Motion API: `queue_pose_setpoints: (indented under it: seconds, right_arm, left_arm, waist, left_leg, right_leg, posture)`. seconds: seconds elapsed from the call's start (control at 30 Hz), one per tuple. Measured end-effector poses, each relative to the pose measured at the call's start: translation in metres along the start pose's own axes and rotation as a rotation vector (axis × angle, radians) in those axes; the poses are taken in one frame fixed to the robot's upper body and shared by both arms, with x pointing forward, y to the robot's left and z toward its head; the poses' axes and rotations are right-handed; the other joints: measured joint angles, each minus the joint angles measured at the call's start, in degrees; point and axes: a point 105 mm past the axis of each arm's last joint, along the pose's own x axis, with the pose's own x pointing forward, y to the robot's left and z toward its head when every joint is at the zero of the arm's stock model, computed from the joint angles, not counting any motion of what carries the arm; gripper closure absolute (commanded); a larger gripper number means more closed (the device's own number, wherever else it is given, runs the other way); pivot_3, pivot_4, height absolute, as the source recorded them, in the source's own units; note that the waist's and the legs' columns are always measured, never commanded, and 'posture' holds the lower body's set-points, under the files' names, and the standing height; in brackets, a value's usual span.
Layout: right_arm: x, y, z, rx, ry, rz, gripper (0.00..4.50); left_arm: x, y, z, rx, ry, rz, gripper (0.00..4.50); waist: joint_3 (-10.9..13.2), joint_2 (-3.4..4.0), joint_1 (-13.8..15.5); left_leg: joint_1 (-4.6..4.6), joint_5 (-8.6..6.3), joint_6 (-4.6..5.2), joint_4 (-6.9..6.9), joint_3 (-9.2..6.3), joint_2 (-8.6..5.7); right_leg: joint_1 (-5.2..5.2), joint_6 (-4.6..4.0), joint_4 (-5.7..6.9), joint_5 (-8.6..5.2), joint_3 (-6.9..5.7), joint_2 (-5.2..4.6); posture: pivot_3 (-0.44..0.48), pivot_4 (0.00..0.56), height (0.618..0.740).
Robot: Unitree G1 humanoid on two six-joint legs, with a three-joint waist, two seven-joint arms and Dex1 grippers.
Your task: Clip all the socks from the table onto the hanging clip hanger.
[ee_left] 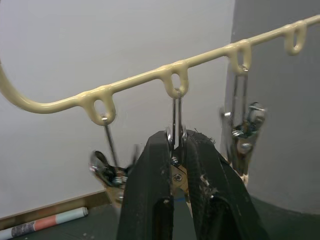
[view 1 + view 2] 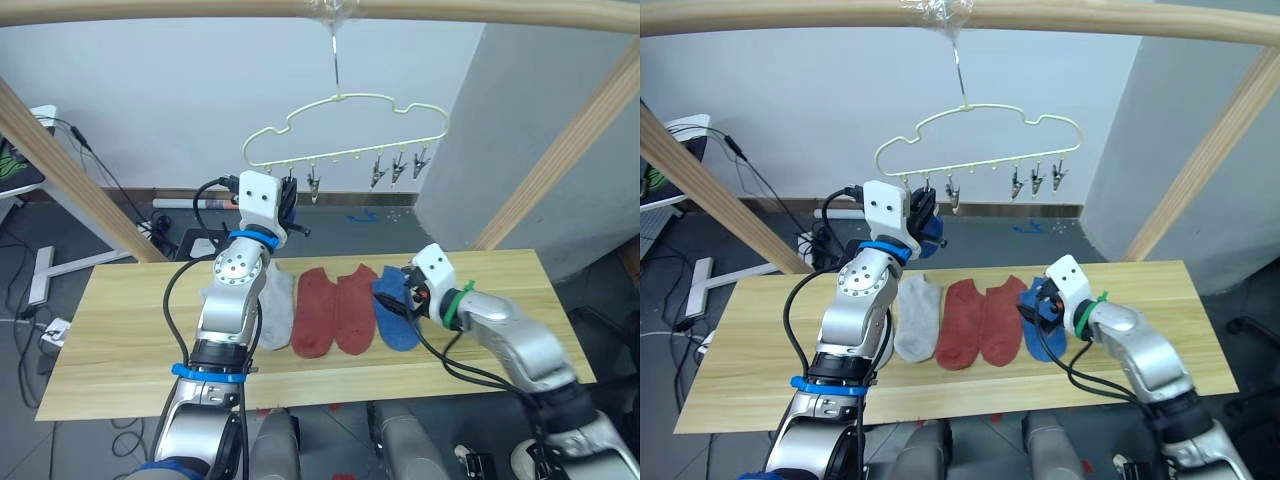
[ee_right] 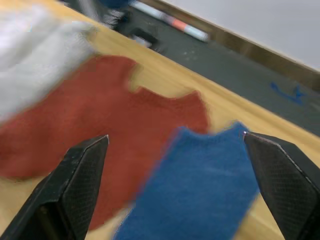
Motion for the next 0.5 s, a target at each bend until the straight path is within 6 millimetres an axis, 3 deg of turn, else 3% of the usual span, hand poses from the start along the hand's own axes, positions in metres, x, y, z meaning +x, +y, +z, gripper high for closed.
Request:
queue_pose_setpoints:
  seconds: [0.1, 0.37, 0.5]
  right_arm:
    - [0.014, 0.000, -0.034, 0.028, 0.089, -0.031, 0.00]
    - [0.025, -0.013, -0.032, 0.031, 0.059, -0.101, 0.00]
    - [0.028, -0.012, -0.035, 0.019, 0.067, -0.091, 0.96]
  left_arm:
    - [-0.001, 0.001, 0.001, 0.000, 0.005, -0.004, 4.40]
    - [-0.002, 0.001, 0.001, 0.002, 0.015, -0.009, 4.40]
    - [-0.002, 0.001, 0.001, 0.002, 0.016, -0.010, 4.40]
  waist:
    - [0.02, 0.03, 0.04]
    - [0.02, 0.03, 0.03]
    - [0.02, 0.03, -0.04]
  left_leg:
    - [-0.04, 0.00, 0.00, -0.01, -0.02, 0.00]
    - [0.11, 0.00, 0.00, 0.01, -0.05, 0.01]
    - [0.48, 0.00, 0.00, 0.00, -0.04, 0.00]
  right_leg:
    - [-0.01, -0.01, 0.01, 0.00, 0.00, 0.00]
    - [0.17, 0.03, -0.01, 0.01, -0.01, 0.02]
    - [0.54, -0.05, -0.05, -0.05, 0.01, 0.02]
  posture:
    - [-0.037, 0.255, 0.740]
    - [-0.016, 0.261, 0.740]
    - [-0.014, 0.261, 0.740]
